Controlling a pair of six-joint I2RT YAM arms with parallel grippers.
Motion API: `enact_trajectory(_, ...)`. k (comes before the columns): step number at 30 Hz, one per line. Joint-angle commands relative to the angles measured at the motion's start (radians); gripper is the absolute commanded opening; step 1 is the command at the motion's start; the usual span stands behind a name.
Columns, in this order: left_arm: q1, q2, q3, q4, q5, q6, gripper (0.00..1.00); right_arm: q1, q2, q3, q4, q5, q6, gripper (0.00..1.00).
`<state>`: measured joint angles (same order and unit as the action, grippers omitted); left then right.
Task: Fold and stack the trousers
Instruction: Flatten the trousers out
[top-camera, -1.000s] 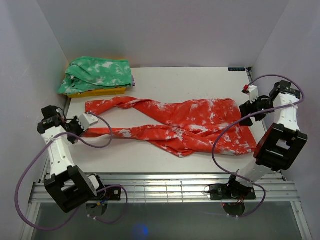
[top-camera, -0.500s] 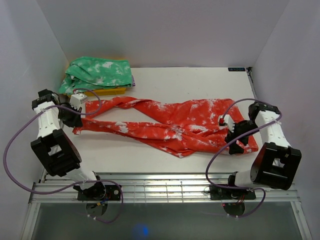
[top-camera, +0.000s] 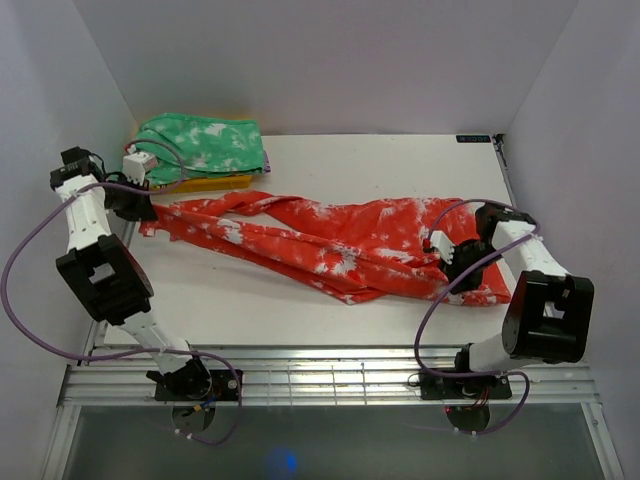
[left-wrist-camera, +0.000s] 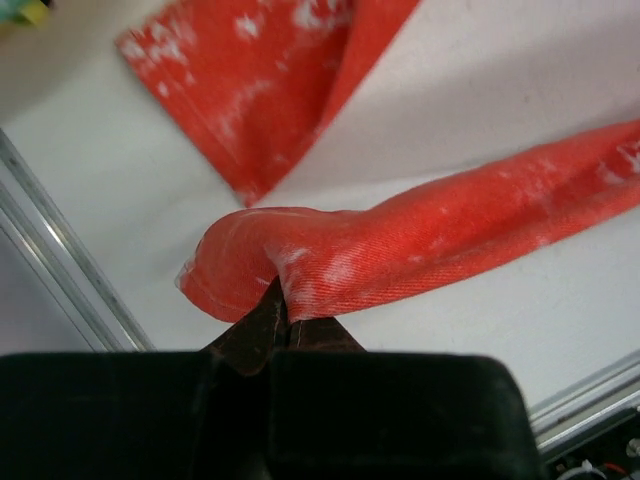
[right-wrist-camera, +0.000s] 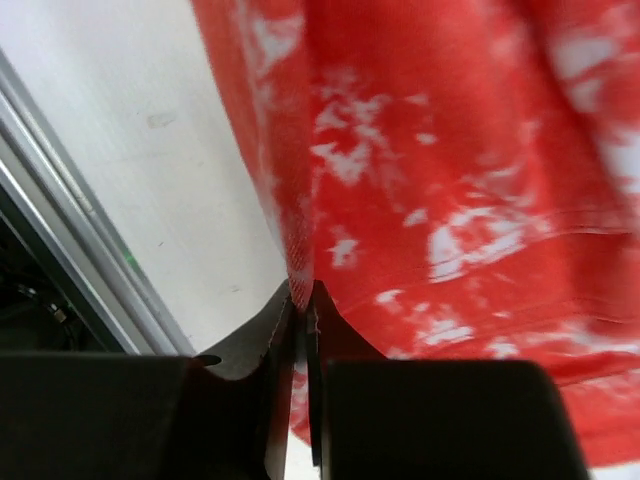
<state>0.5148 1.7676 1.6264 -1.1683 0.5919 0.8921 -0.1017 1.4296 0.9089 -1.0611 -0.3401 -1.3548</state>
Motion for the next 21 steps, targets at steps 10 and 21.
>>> enact_trajectory(10, 0.004, 0.150, 0.625, 0.168, 0.124, -0.142, 0.00, -0.053, -0.079, 0.279, 0.076, -0.175, 0.114, 0.08)
enact_trajectory(21, 0.185, -0.508, -0.698, 0.346, 0.020, 0.603, 0.07, -0.024, -0.349, -0.151, 0.092, -0.028, -0.201, 0.67)
